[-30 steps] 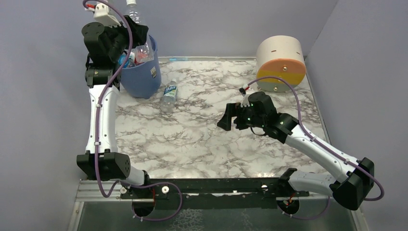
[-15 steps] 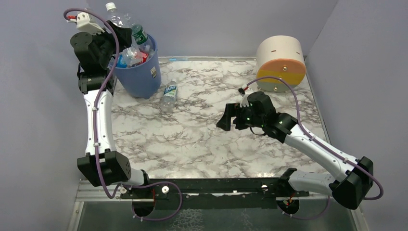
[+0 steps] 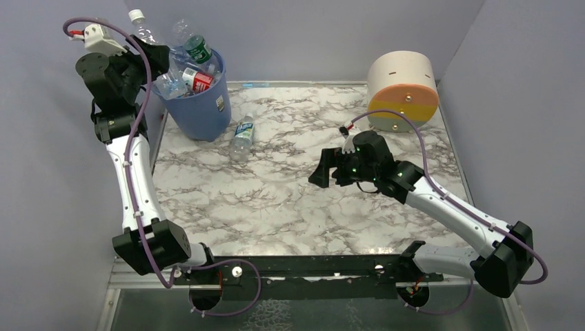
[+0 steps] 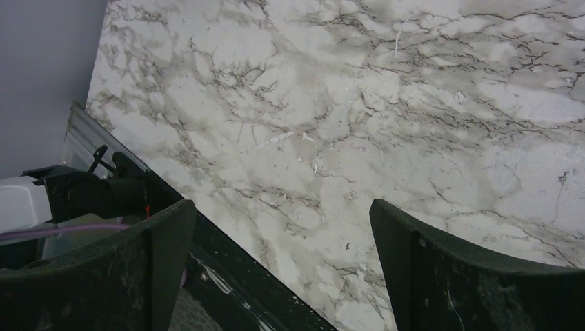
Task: Put the plastic bottles in the bin
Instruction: Pick up the plastic bottle at the center of the board, then place the plastic bottle in the trash bin.
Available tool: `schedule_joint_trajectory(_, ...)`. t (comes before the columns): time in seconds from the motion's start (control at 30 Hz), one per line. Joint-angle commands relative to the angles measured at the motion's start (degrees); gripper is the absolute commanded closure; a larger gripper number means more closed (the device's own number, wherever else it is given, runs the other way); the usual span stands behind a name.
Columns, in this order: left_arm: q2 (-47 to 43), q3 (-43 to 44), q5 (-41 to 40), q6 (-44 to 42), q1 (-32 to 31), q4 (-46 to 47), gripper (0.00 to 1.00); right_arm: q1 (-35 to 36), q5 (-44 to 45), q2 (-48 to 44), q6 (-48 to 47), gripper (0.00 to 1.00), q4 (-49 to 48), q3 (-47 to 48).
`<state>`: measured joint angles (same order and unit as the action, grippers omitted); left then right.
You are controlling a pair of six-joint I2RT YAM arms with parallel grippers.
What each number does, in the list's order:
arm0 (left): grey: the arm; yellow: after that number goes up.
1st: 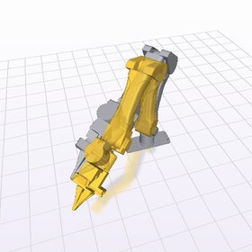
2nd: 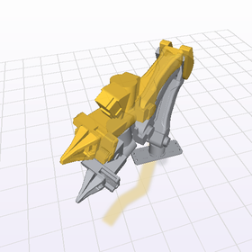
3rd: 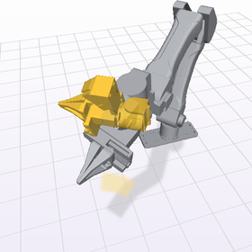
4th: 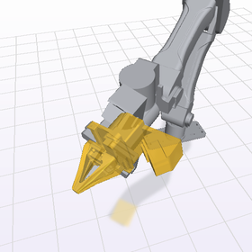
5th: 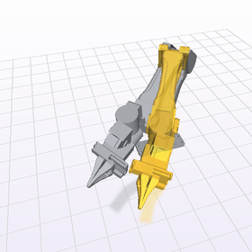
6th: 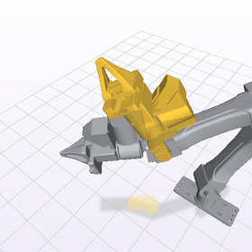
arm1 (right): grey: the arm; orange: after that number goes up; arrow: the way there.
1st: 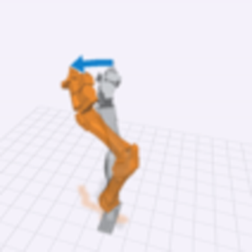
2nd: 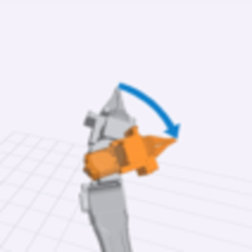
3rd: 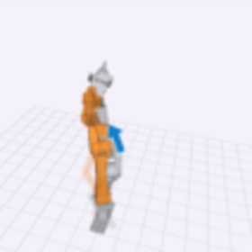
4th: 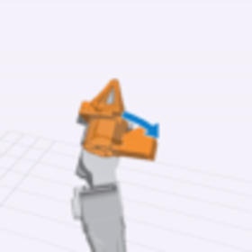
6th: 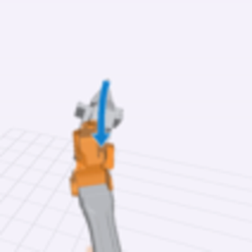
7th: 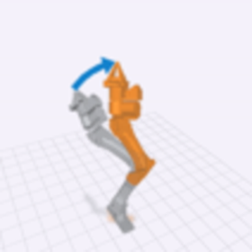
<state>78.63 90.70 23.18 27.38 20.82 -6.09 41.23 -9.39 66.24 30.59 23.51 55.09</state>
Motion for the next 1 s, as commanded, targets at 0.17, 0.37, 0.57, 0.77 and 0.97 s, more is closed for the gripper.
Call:
schedule_joint_trajectory(0.17, -0.59, 0.16, 4.65, 1.79, 3.17, 1.25, 0.34, -0.19, -2.36, -0.07, -0.05, 0.0, -1.42, -0.89)
schedule_joint_trajectory(0.37, 0.72, -0.85, 5.74, 4.18, 3.26, 4.07, 0.34, -0.19, -2.54, 1.08, -0.37, 0.0, -1.5, -0.6)
schedule_joint_trajectory(0.57, 1.08, -1.79, 5.8, 4.77, 3.35, 5.9, 0.34, -0.19, -3.24, 3.39, -0.87, 0.0, -1.92, 0.71)
schedule_joint_trajectory(0.77, 3.16, -6.29, 7.02, 11.6, 3.27, 16.57, 0.37, -0.19, -4.09, 6.88, -1.31, 0.0, -1.9, 3.35)
schedule_joint_trajectory(0.97, 5.4, -8.72, 4.13, 12.44, 1.33, 26.5, 0.38, -0.19, -5.54, 9.25, -0.53, 0.0, -2.84, 4.96)
